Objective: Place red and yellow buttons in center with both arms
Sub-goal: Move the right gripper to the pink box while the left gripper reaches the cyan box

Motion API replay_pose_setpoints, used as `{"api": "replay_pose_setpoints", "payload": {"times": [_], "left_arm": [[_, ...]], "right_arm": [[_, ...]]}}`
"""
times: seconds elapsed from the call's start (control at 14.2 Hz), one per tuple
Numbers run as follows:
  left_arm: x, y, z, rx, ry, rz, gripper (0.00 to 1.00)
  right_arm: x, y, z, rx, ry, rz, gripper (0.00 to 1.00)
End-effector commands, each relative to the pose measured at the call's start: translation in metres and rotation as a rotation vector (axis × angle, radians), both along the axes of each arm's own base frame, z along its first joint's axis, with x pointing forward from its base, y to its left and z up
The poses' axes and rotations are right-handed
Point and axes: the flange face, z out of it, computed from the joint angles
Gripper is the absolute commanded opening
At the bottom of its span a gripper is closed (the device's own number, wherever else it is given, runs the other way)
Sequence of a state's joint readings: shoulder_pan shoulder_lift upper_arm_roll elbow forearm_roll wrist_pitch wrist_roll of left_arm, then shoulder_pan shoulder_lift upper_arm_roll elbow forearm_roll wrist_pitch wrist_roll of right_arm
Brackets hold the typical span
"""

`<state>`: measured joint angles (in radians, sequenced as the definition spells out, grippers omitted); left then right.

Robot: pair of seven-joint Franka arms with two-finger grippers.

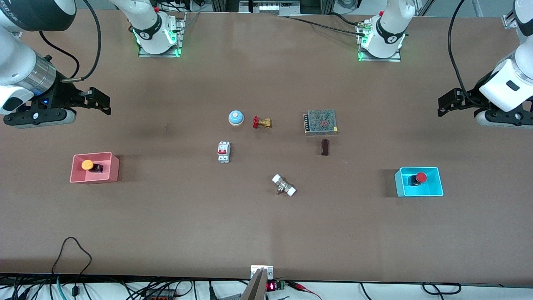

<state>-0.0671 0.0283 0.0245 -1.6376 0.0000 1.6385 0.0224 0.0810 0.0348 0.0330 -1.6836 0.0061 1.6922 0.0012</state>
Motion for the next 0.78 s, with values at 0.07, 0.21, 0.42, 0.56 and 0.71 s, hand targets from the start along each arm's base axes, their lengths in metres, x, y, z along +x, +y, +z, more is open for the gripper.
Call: {"api": "replay_pose_setpoints", "payload": {"times": [0.07,0.21,0.42,0.56,0.71], "left_arm": [[-0.002,0.0,0.007,0.021,-0.015,-0.007,1.0],[-0.002,-0.001,0.007,0.021,-0.015,-0.009,1.0],[-0.002,0.0,0.007,0.021,-0.015,-0.006,1.0],[-0.002,-0.001,0.006,0.021,-0.013,-0.003,1.0],[-0.001,-0.001,0.001,0.022,0.005,-0.006,1.0]], "right_arm": [[0.005,-0.001,0.002,-0.015,0.009,-0.01,1.0],[0.005,0.0,0.002,-0.015,0.007,-0.008,1.0],[0.013,-0.01,-0.004,-0.011,-0.003,-0.031,1.0],[0.021,-0.037,-0.016,-0.012,-0.02,-0.064,1.0],[0.021,-0.053,-0.031,-0.015,0.002,-0.044,1.0]]}}
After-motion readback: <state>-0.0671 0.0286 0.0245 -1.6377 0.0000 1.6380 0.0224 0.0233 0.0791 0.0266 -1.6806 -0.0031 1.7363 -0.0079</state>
